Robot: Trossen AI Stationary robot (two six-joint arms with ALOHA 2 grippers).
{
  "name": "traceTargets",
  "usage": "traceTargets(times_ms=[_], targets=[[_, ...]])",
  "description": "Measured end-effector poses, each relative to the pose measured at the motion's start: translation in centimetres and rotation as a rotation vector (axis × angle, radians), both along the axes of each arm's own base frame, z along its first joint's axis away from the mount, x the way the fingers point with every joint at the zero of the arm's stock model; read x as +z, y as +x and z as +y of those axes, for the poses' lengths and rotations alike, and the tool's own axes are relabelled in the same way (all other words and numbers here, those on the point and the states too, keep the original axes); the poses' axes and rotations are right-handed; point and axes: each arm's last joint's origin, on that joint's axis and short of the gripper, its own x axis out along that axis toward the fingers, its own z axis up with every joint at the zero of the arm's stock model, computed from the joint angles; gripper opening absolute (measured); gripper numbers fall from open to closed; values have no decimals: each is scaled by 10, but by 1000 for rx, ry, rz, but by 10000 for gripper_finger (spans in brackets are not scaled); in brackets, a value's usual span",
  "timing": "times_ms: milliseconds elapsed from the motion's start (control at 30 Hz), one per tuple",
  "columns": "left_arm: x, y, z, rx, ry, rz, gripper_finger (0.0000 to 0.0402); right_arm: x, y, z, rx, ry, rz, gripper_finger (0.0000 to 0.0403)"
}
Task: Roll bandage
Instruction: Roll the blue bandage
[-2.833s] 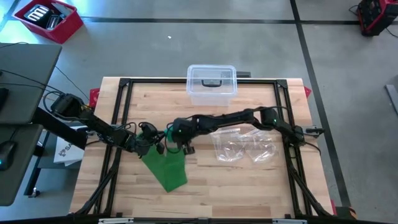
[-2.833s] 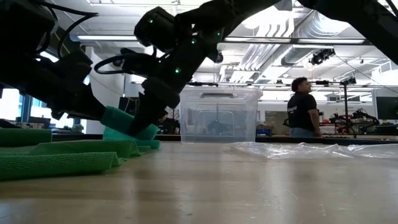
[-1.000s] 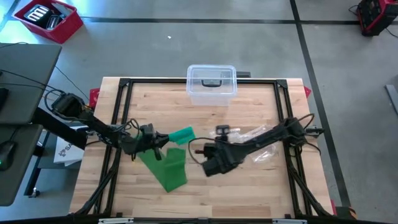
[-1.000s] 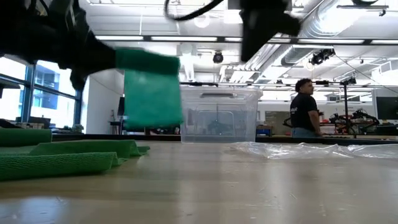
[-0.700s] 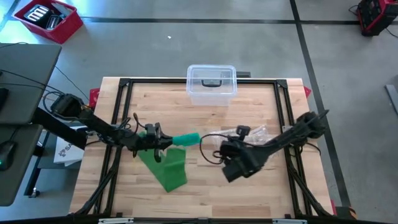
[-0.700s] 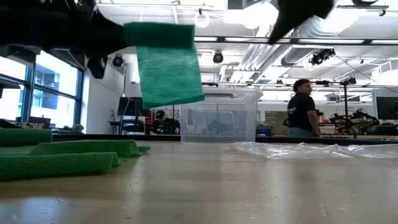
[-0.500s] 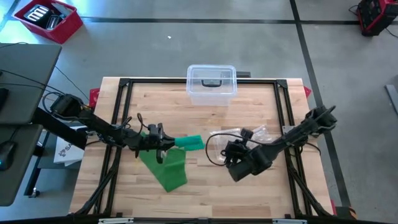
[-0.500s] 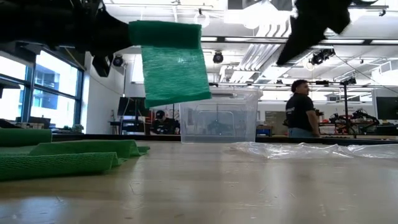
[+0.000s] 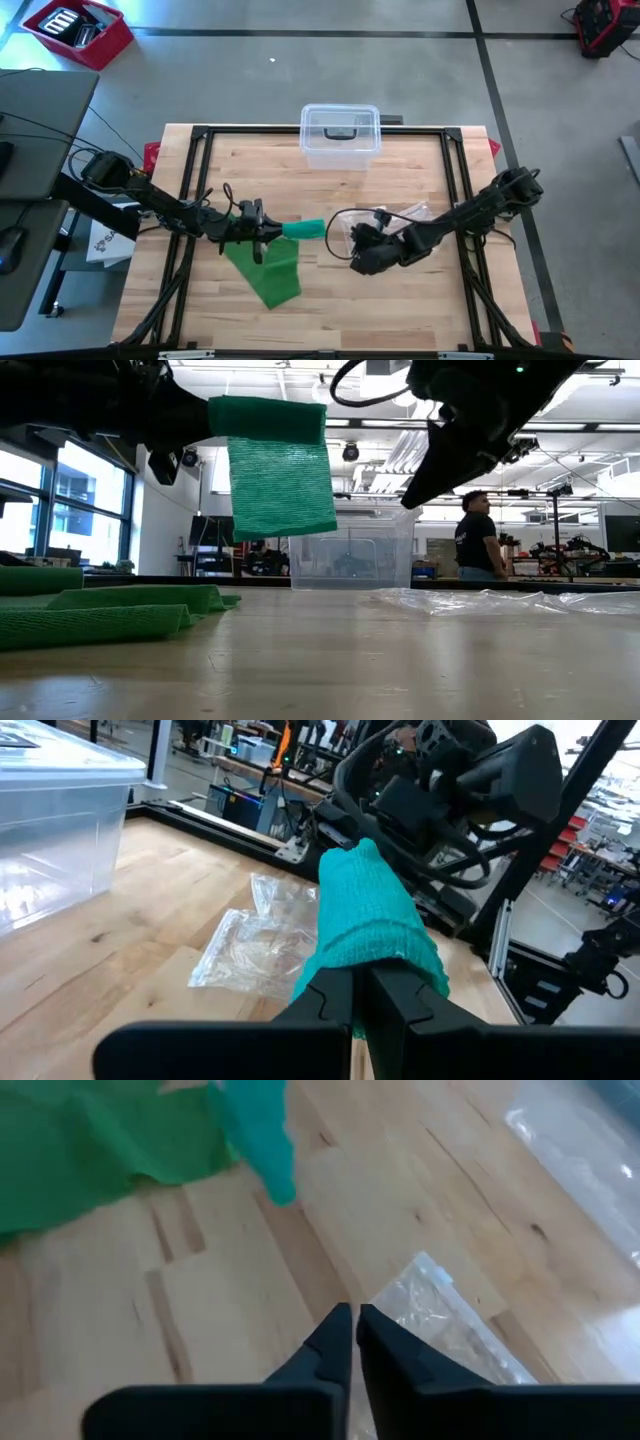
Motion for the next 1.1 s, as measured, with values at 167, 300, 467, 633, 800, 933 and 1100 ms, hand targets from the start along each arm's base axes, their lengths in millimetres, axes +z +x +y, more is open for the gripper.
traceTargets(times_ms=[167, 300, 467, 633, 800, 933, 1100], targets=[[0, 0, 0, 1, -6, -1, 1, 4, 4, -3, 2, 29, 2, 76], [0, 0, 0, -14, 1, -2, 1, 7, 5, -2, 45, 60, 29, 120], [0, 0, 0, -20, 26, 1, 1, 13, 3, -3, 69, 65, 23, 161], [0, 0, 0, -19, 20, 0, 1, 25, 0, -1, 69, 88, -44, 191], [0, 0, 0, -20, 13, -3, 1, 30, 3, 4, 156, 96, -68, 201], [0, 0, 0, -18, -17, -5, 1, 23, 8, 7, 287, 67, -46, 202], [0, 0, 0, -18, -32, -6, 1, 2, 8, 1, 344, 31, -106, 202]])
